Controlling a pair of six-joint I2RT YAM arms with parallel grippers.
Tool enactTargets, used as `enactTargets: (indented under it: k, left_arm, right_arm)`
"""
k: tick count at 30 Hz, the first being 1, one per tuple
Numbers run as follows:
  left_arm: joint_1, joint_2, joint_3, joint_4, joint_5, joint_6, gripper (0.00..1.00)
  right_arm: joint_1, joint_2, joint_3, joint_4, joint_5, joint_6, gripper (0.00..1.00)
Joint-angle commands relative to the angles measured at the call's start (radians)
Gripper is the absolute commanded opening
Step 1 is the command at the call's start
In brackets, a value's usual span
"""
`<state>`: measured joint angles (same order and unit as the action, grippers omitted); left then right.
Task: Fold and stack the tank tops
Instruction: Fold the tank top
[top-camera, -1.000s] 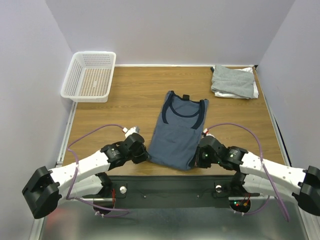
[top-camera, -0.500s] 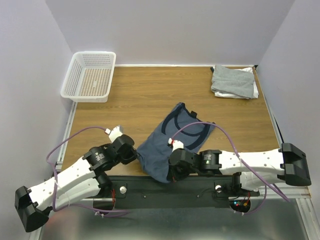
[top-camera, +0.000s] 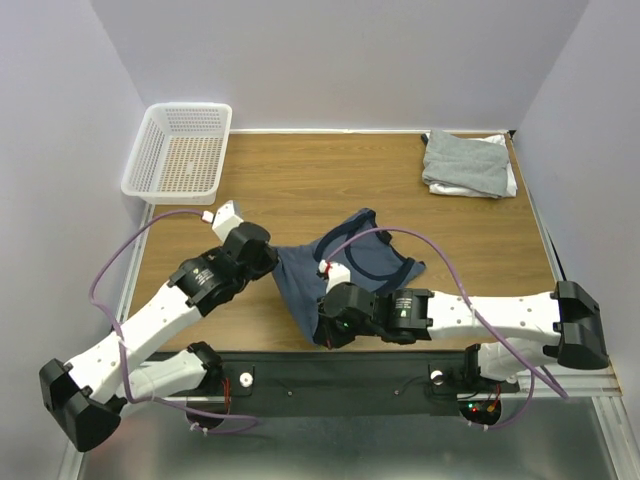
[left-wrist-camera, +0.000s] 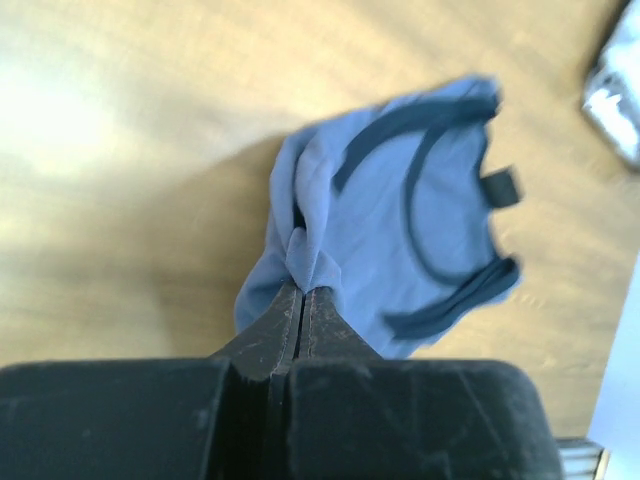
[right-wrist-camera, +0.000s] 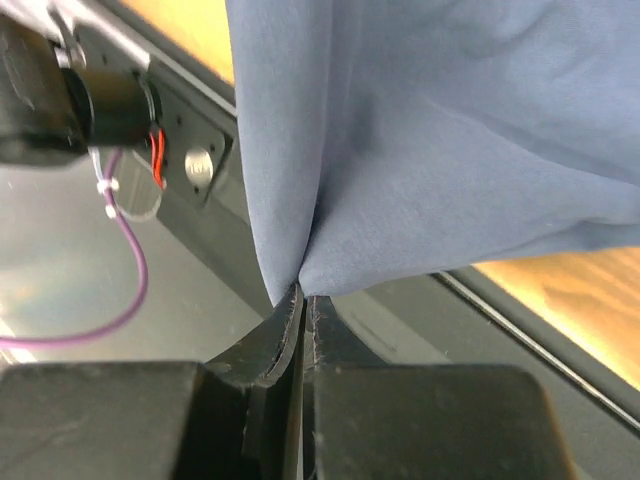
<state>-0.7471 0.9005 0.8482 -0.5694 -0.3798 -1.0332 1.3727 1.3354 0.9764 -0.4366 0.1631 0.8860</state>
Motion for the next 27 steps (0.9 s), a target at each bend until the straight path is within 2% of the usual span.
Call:
enactTargets:
  k: [1,5,14,27]
  left_arm:
    - [0.063,0.089,0.074,0.178,0.028,0.122,0.00]
    - [0.066,0.208,0.132,0.276,0.113,0.173,0.00]
    - [0.066,0.454,0.298,0.422,0.174,0.185,0.00]
    - [0.022,0.779,0.554,0.487,0.248,0.194,0.00]
  right_arm:
    - [-0.052,-0.048,0.027,0.006,0.047,-0.018,0.00]
    - [-0.130,-0.088,0.007,-0.005,0.027,-0.030,0.00]
    - [-0.313,-0.194,-0.050,-0.007,-0.034,-0.064,0.01]
    - [-0.503,-0.288,-0.202,-0.007,-0.085,-0.062,0.00]
